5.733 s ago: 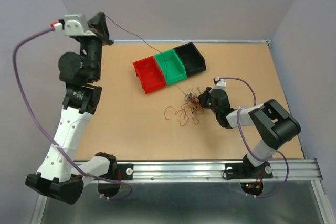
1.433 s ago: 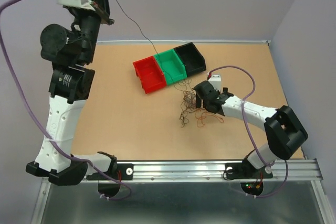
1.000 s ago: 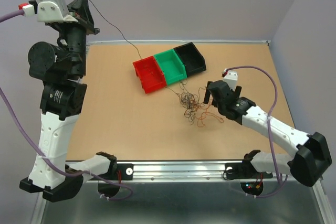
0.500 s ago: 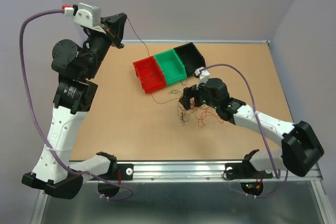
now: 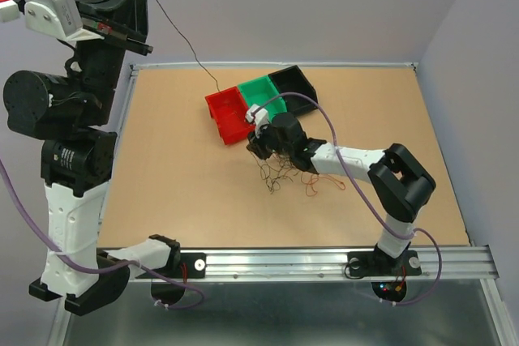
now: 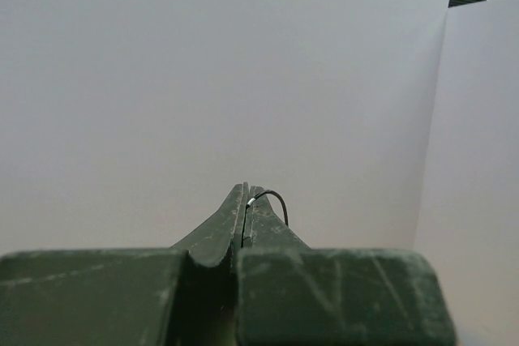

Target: Untangle the cables

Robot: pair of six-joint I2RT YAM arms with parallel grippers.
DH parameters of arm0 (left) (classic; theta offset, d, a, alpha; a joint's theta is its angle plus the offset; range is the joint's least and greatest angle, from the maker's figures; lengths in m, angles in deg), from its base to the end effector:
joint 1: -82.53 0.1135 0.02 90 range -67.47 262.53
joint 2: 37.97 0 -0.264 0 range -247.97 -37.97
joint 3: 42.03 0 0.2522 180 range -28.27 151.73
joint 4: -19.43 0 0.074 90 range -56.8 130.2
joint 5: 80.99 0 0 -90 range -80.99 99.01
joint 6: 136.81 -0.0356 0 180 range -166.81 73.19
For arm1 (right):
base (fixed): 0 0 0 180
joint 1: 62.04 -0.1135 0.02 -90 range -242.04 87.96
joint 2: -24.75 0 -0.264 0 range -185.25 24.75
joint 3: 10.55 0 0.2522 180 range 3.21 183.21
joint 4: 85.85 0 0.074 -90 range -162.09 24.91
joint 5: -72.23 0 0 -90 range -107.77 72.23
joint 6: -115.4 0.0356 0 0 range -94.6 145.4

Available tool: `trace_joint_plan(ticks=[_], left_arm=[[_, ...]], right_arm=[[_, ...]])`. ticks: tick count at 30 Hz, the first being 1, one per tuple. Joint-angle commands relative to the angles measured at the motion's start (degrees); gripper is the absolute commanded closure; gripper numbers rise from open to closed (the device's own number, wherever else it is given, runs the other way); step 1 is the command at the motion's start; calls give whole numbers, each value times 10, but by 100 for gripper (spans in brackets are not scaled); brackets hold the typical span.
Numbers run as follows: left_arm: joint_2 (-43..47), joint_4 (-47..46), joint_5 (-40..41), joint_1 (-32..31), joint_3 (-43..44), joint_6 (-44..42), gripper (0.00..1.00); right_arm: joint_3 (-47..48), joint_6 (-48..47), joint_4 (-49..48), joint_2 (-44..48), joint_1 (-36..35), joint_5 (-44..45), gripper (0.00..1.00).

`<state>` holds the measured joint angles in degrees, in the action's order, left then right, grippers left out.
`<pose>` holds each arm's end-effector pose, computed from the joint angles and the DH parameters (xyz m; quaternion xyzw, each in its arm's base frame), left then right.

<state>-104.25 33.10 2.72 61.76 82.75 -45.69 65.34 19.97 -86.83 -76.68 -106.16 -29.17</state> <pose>0.1138 -0.0473 0.6474 0.1153 0.3692 -0.1957 0.9011 0.2815 0.2828 0.2183 -0.3996 0.7376 0.2570 0.4798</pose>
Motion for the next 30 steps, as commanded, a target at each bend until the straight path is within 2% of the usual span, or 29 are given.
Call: trace_joint_plan(ticks=[1, 2, 4, 6, 9, 11, 12, 14, 15, 16, 18, 19, 22, 25, 30], left_arm=[[-8, 0, 46, 1, 8, -8, 100], [-9, 0, 57, 1, -11, -23, 100], [-14, -17, 113, 2, -61, -43, 100], [-21, -31, 134, 14, -102, -50, 100], [-47, -59, 106, 64, -187, -29, 100], [-67, -85, 34, 91, -262, -14, 100], [-78, -116, -33, 108, -290, 3, 100], [-93, -143, -106, 114, -361, 8, 100], [-99, -156, -152, 115, -380, 5, 100], [-115, -169, -253, 113, -400, -2, 100], [-131, -169, -338, 110, -410, -2, 100], [-143, -170, -406, 110, -414, 2, 100], [-155, -191, -522, 108, -442, -5, 100], [-147, -192, -585, 88, -475, -65, 100], [-134, -111, -574, 7, -502, -199, 96]], right_arm=[[32, -15, -49, -6, -6, 7, 85], [3, -3, -63, 17, -6, 2, 92], [-58, 18, -108, 71, -7, -13, 99], [-97, 34, -143, 113, -6, -20, 99], [-145, 68, -144, 180, -6, -12, 99], [-188, 89, -143, 220, -6, -4, 99], [-205, 94, -144, 231, -6, -6, 99], [-231, 112, -157, 247, -6, 8, 99], [-242, 116, -164, 251, -6, 14, 100], [-249, 123, -165, 252, -6, 30, 99], [-249, 130, -163, 245, -7, 41, 99], [-248, 139, -162, 243, -6, 51, 99], [-248, 153, -161, 243, -6, 63, 99], [-248, 166, -161, 250, -6, 67, 99], [-240, 173, -160, 240, -6, 85, 99]])
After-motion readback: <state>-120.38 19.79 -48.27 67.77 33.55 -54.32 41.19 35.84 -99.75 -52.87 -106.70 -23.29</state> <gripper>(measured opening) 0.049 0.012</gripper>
